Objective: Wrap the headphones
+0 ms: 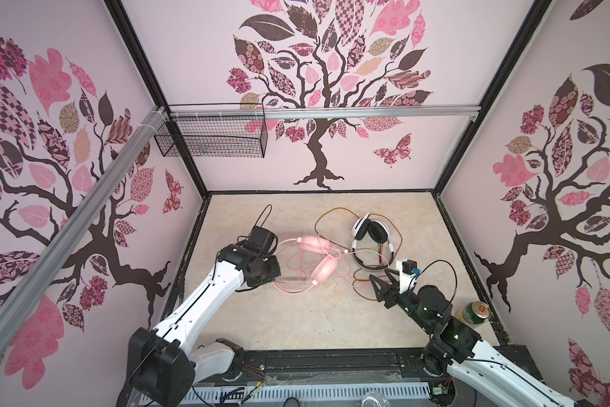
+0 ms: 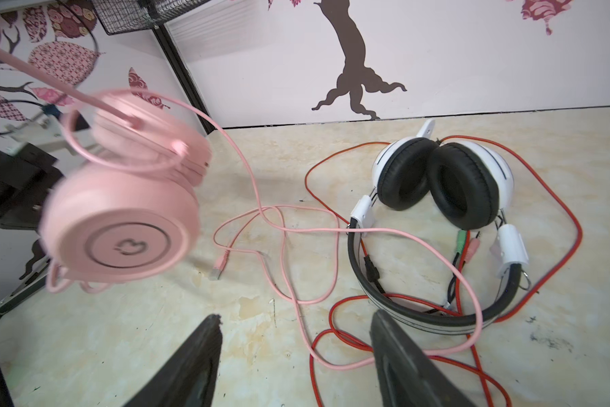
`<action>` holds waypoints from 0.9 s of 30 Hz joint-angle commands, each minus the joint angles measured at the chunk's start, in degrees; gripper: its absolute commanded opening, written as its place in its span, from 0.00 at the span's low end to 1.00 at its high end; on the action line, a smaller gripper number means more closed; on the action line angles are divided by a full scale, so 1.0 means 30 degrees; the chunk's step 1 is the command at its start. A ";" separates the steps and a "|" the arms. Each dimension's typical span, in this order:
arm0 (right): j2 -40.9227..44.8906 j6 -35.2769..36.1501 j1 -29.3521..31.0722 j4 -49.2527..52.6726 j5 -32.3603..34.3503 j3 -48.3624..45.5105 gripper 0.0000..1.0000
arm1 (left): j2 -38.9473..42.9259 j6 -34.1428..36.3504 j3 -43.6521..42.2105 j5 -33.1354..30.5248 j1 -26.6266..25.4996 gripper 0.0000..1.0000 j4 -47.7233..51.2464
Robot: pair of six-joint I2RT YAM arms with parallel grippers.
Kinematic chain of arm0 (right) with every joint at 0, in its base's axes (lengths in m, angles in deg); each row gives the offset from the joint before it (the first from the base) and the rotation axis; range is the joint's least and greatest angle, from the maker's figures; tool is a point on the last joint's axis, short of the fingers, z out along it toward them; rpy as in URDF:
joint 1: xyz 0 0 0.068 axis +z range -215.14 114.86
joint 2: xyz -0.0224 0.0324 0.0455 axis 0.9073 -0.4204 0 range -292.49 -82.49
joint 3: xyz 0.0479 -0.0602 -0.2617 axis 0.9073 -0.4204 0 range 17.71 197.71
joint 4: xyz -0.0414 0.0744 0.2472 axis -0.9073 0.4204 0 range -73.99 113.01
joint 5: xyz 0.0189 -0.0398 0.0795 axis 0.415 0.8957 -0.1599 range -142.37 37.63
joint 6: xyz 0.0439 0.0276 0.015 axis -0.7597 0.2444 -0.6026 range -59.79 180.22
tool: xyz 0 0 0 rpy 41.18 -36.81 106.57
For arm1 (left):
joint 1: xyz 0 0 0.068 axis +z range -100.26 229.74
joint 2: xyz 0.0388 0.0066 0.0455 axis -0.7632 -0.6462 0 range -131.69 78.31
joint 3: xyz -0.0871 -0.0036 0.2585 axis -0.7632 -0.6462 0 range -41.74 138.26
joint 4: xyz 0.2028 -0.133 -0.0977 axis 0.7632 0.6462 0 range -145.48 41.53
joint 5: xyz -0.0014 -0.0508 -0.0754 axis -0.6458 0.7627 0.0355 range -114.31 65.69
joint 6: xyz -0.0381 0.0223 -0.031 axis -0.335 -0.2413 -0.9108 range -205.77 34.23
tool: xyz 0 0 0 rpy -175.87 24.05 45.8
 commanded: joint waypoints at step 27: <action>-1.1313 0.4297 0.0022 -0.8341 -0.5935 0.3253 0.66 | 0.5709 0.1084 0.2491 0.0778 0.0386 0.00 0.4807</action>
